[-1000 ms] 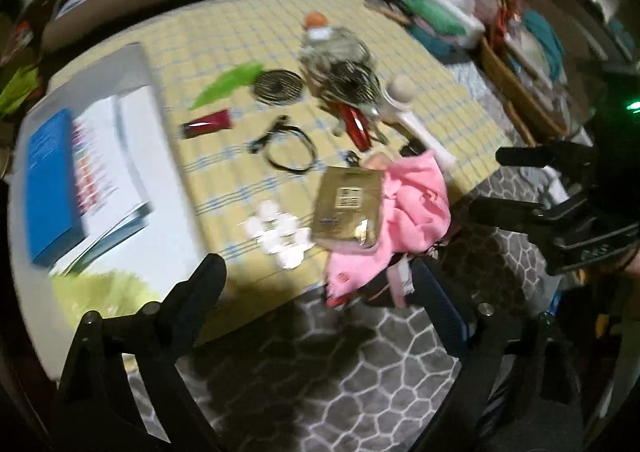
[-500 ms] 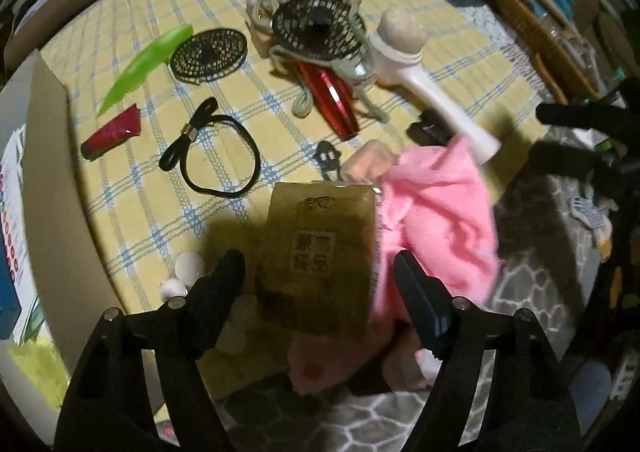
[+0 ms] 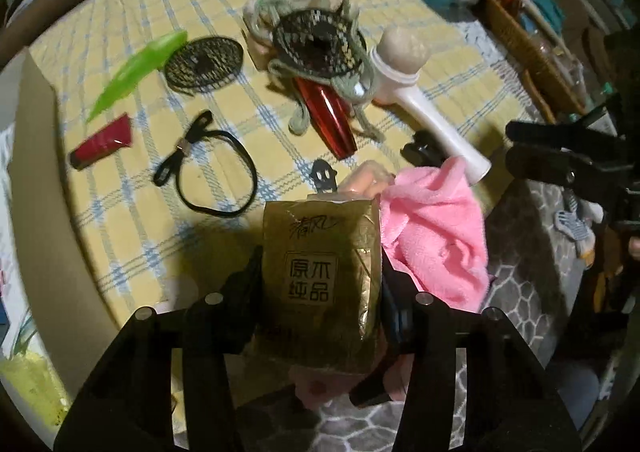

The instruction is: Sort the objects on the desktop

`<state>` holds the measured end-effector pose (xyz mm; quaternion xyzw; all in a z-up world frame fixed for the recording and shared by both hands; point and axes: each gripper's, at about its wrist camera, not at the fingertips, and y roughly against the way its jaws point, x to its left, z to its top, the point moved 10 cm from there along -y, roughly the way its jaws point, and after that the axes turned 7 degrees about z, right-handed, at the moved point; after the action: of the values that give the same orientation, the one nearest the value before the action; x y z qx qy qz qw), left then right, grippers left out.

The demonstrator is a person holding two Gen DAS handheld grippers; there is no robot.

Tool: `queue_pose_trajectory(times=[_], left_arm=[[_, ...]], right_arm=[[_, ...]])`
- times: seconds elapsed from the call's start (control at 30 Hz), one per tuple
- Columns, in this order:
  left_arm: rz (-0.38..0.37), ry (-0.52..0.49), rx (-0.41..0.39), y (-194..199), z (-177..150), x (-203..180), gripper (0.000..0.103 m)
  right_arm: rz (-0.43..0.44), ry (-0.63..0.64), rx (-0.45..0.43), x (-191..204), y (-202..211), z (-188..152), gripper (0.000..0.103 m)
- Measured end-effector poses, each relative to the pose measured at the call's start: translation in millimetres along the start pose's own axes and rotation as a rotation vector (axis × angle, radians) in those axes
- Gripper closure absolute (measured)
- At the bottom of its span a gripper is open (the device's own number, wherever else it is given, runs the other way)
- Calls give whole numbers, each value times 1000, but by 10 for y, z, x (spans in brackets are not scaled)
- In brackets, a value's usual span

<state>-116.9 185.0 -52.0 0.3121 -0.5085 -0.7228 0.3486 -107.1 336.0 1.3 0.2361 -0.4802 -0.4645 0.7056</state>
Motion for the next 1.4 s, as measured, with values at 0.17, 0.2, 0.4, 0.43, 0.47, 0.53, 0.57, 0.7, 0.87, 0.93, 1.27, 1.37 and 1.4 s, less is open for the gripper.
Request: queue_pose_trajectory(times=[0.17, 0.2, 0.4, 0.43, 0.47, 0.53, 0.57, 0.7, 0.87, 0.93, 1.27, 1.37, 1.4], left_arm=[[-34, 35, -67, 428, 45, 72, 57], [-40, 39, -80, 514, 57, 91, 57], [-47, 81, -150, 1089, -52, 436, 57], [-45, 93, -157, 1164, -92, 524, 57], [-40, 106, -165, 1235, -136, 618, 57], [-29, 130, -174, 1326, -217, 783, 57], [-26, 143, -177, 1356, -262, 862, 57], [-39, 207, -182, 1403, -428, 1148, 57], [-45, 247, -169, 1345, -579, 1349, 57], [-49, 255, -168, 1347, -618, 1384, 57], [-53, 261, -196, 1555, -714, 1464, 57], [-49, 271, -212, 1654, -738, 1533, 57], [-48, 275, -217, 1687, -747, 1557, 57]], right_arm=[[48, 81, 7, 394, -35, -50, 28], [45, 104, 18, 465, -71, -82, 28], [-45, 203, 118, 702, -465, -311, 28], [-78, 229, 144, 712, -561, -358, 29], [-99, 240, 157, 707, -611, -396, 30], [-144, 274, 183, 699, -722, -452, 53], [-171, 293, 173, 694, -725, -441, 62], [-161, 254, 125, 709, -625, -346, 90], [-135, 273, 63, 989, -366, -167, 91], [-126, 287, 41, 1135, -263, -77, 91], [-7, 286, -45, 1851, 223, 351, 91], [6, 320, -68, 2128, 360, 459, 91], [14, 329, -73, 2207, 398, 496, 91]])
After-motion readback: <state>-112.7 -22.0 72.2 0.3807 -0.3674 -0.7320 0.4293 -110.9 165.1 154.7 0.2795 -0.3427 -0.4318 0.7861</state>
